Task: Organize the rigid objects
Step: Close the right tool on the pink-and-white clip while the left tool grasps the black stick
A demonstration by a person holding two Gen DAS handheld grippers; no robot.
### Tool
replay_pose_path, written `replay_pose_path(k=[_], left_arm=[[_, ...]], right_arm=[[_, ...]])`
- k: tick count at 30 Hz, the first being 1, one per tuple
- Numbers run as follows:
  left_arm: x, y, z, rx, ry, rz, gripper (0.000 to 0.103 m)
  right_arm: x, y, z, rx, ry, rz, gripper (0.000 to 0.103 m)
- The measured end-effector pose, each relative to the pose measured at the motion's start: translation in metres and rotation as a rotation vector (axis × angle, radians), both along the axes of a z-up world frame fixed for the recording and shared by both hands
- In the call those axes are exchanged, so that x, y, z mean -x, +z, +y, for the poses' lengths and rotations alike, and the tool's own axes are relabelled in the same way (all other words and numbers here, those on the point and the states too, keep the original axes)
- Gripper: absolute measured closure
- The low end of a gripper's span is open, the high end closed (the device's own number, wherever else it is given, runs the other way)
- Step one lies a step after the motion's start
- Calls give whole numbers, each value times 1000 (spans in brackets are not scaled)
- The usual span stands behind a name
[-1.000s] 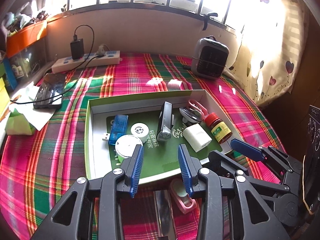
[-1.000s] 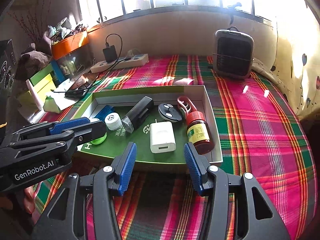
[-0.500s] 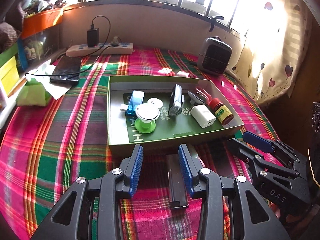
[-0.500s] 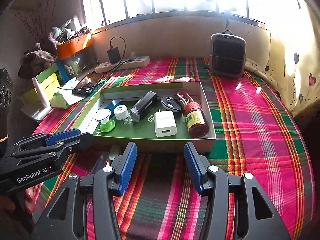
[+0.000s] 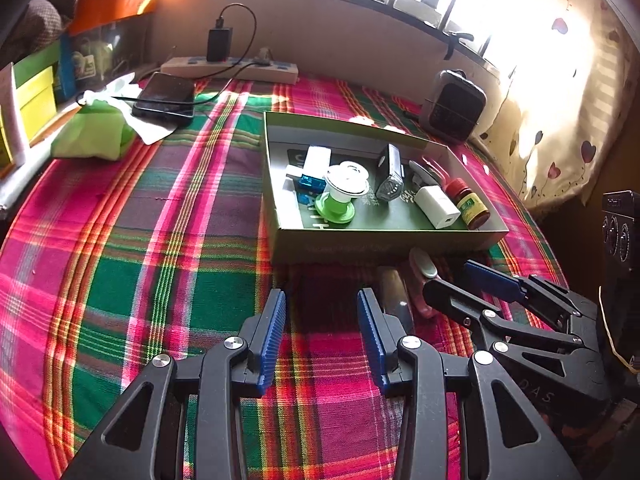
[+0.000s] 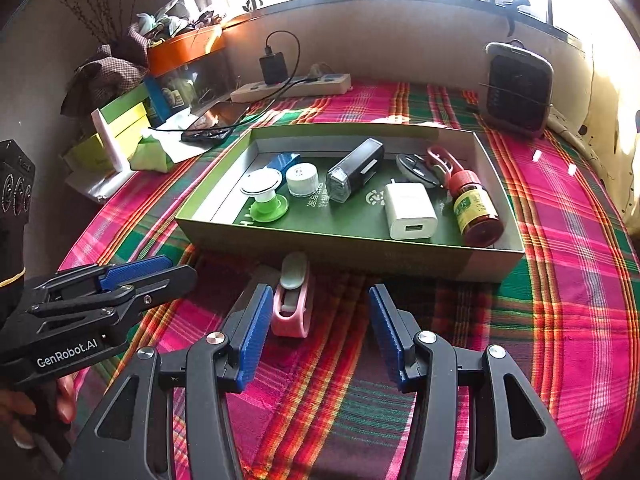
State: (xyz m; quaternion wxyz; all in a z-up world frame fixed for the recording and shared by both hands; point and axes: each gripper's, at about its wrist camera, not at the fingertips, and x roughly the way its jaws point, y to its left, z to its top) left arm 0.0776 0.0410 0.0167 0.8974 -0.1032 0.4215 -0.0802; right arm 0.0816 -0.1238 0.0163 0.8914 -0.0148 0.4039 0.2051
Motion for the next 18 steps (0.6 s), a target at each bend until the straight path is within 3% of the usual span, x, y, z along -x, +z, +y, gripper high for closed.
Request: replay_pose_path(k=[15,18], left_arm=[[-2,-5,0,17,-22,18,67],[-3,-6,-1,17,-25,21,67]], right_arm=[[-12,-10,8,31,-5,26,52],[-13,-10,11,39,0,25,59]])
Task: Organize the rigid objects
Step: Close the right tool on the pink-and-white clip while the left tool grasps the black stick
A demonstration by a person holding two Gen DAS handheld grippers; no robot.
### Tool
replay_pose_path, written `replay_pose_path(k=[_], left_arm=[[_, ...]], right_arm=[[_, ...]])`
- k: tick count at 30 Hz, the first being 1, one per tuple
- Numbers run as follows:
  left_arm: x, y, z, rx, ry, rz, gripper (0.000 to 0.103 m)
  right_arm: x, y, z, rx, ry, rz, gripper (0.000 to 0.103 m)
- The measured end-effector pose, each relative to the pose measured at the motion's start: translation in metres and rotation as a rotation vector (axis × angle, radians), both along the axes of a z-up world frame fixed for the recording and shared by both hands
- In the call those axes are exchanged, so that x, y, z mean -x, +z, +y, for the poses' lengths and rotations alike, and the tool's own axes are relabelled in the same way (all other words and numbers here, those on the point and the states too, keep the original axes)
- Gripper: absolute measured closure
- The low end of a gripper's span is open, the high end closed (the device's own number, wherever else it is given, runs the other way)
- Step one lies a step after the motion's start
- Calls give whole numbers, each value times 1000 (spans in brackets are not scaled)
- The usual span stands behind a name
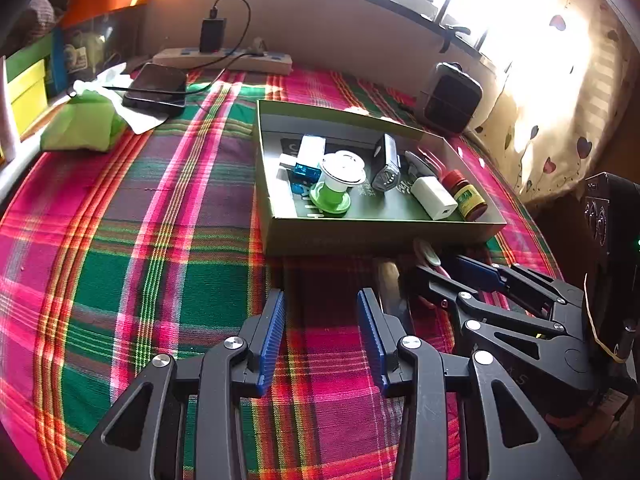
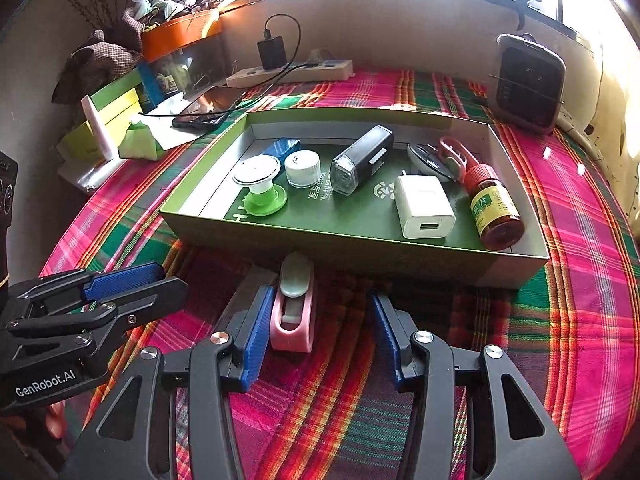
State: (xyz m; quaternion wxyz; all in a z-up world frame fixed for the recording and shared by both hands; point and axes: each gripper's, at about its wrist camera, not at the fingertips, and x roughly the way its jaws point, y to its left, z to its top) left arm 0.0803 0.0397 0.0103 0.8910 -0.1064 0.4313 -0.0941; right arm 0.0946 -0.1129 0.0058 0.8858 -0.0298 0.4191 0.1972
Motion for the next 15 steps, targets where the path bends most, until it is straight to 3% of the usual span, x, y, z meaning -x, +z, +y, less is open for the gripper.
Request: replay_pose_path(k=[11,15], left_arm=[[2,0,-6,-8,-12,5,67],[3,0,-11,-7,-24,10,67]], right_arm=[[3,0,6,3,44,-4,84],[5,0,4,-3,44,-7,84]])
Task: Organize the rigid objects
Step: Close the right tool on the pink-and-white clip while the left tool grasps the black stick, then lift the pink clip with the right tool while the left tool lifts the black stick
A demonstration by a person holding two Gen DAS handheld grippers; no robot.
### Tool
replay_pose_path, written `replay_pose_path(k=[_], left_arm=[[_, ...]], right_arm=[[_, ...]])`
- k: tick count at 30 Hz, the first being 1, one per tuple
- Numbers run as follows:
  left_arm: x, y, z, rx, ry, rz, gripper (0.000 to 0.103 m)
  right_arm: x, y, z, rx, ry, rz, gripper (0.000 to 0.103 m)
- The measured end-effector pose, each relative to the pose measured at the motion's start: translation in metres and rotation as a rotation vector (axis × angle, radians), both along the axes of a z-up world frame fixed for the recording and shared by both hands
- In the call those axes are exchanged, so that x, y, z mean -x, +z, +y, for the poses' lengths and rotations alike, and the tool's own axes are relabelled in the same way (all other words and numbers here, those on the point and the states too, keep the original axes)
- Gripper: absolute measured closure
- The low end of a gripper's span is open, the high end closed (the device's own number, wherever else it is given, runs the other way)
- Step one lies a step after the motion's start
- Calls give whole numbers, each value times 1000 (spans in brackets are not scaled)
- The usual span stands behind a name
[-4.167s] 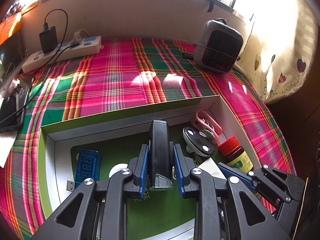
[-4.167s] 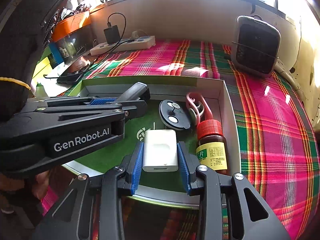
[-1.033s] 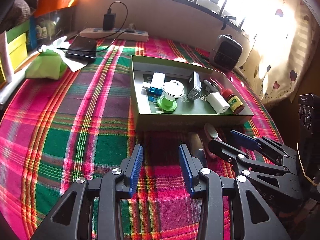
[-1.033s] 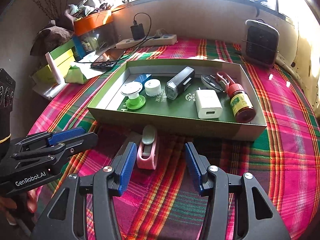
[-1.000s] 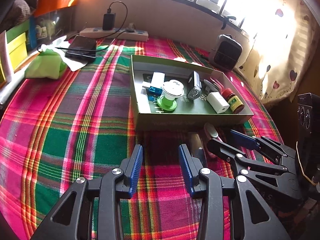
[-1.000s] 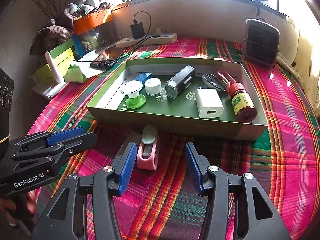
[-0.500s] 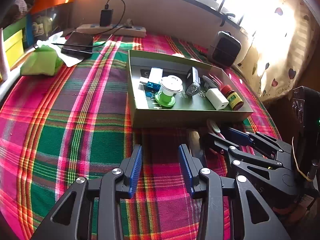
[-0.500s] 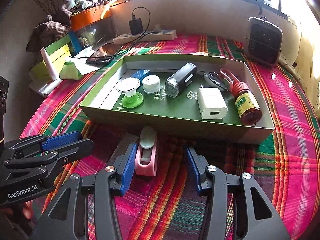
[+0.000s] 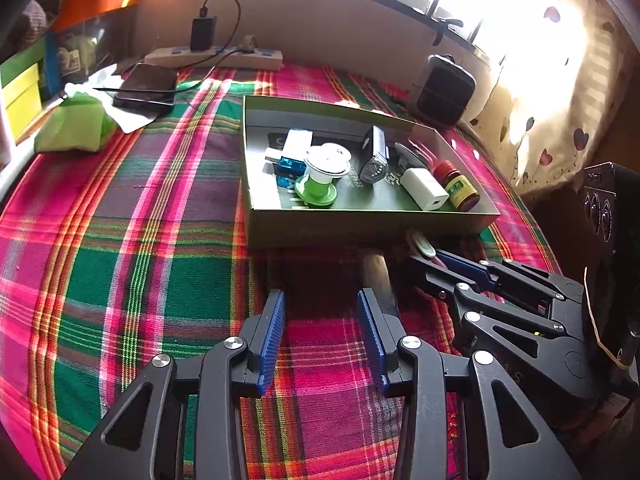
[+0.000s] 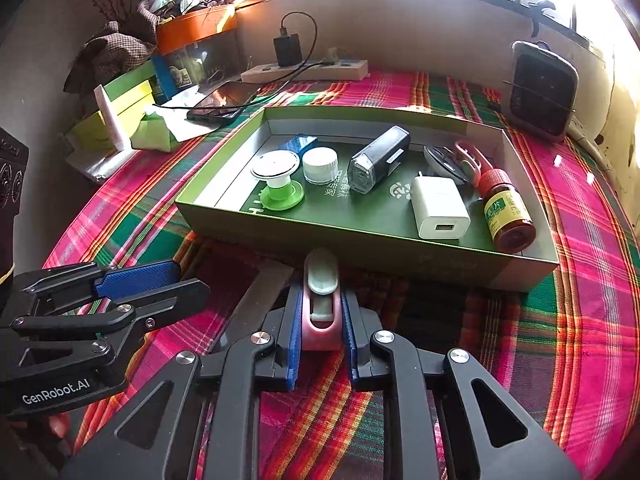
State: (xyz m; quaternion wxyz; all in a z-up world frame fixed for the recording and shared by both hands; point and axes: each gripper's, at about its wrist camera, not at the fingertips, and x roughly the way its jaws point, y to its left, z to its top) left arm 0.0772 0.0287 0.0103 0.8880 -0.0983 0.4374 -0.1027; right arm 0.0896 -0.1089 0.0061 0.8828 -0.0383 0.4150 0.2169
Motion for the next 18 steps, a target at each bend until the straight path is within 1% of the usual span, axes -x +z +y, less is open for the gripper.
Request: replay_pose_path(k=[7,13,18], left_arm=[[2,1,-14,1,-37,8,67],[0,-2,-29,-30,-58,24,67],[-1,-2,-41,-83,-64,17,66]], right_arm=[[2,3,-16,-30,-44,-7,84],[8,9,-27,-49,-59,-22,84],[11,11,-36,-67,-72,-29,84]])
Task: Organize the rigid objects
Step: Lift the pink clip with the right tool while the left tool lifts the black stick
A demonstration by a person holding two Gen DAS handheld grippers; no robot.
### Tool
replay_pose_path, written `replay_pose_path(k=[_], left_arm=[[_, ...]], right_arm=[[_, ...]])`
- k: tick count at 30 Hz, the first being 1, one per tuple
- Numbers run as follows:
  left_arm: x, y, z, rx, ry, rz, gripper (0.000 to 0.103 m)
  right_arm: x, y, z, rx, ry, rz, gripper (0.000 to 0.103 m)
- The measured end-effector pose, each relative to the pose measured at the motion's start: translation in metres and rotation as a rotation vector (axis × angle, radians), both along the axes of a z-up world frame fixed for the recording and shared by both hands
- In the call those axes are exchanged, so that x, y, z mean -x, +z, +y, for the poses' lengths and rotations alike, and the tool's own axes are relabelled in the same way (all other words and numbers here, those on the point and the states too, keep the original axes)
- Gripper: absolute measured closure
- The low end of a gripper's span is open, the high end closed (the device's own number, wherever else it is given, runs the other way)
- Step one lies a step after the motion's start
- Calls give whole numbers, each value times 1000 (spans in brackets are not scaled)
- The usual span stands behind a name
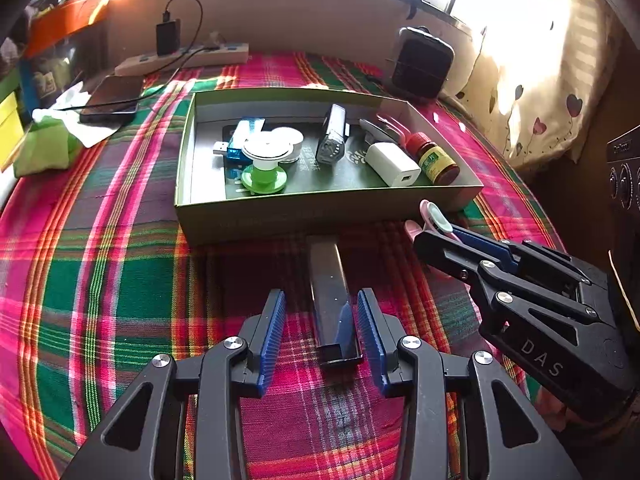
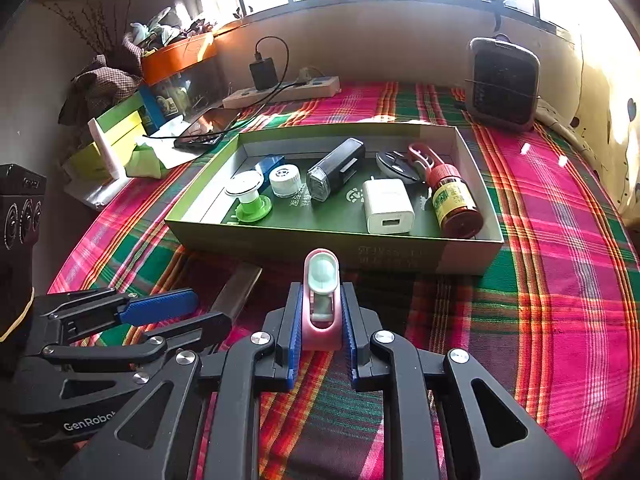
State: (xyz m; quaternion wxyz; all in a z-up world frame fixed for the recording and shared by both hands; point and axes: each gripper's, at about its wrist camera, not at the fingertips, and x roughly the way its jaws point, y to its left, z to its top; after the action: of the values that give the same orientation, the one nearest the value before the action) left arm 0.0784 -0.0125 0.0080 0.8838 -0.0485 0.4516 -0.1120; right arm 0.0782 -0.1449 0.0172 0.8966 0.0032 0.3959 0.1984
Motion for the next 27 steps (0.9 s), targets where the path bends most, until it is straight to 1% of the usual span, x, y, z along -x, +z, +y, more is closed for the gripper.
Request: replay_pose_path(k=[4,9,13,19,21,25,27], left_arm=[[-1,0,-8,-62,1,-14,66],[-3,0,-12,-88,10,-17,66],[-2,0,-19,-136,11,-35,66],[-2,0,-17,-127,19,-43,67],[-2,1,-18,-128,23,-44,68],[-2,1,-16,-132,36,-47,80],[-1,1,-17,-136,35,-48,80]], right_arm=[[2,2,-6,-11,-7,-4,84],[4,3,-11,-29,-9,-10,84],[4,3,-13,-40,-8,-9,84],[5,3,-16,-56,-1,-9,84],[5,3,-17,-62,-1,-6,84],[4,2,-19,-70,0,-3,84],[5,2,-19,-72,2,-2,84]])
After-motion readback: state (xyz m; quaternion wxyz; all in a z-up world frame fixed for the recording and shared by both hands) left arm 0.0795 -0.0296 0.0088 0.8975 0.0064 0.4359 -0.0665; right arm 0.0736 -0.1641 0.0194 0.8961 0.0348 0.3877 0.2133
